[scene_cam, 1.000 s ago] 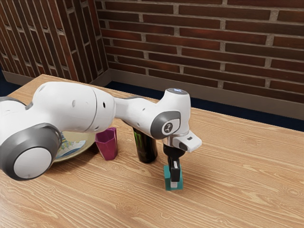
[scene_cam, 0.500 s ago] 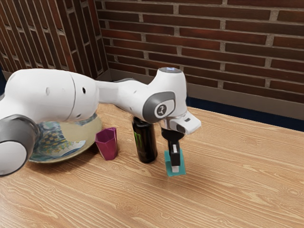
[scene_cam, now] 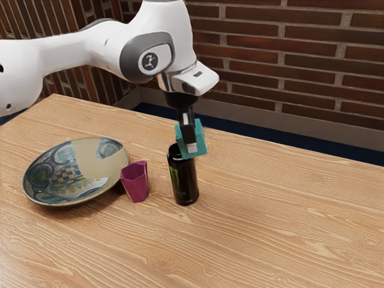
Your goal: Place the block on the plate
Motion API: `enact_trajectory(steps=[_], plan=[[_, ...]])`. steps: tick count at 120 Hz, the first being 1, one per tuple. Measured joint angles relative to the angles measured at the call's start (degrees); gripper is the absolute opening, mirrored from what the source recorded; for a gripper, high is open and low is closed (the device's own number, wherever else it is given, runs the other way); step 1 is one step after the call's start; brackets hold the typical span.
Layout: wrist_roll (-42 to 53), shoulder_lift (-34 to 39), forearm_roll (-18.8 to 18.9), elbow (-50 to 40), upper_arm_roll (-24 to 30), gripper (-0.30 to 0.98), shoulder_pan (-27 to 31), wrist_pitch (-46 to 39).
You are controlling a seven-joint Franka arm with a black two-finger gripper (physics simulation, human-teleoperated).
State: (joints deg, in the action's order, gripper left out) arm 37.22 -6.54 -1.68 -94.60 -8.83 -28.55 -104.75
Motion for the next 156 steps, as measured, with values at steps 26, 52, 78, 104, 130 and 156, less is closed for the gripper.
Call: enact_trajectory(steps=[26, 52, 78, 104, 130, 156], plan=[[0.2, 1.0, 0.6, -0.1, -7.8, 0.41, 0.3, 2.8], [2.1, 1.3, 0.7, -0.1, -16.3, 0.41, 0.7, 4.8], [5.1, 1.2, 0.6, -0.1, -23.6, 0.41, 0.5, 5.6], [9.1, 1.0, -0.2, -0.2, -31.9, 0.41, 0.9, 5.9], [13.3, 0.9, -0.6, -0.2, -37.8, 0.41, 1.3, 6.0], [17.8, 0.8, -1.7, -0.5, -43.8, 0.41, 1.8, 6.0]])
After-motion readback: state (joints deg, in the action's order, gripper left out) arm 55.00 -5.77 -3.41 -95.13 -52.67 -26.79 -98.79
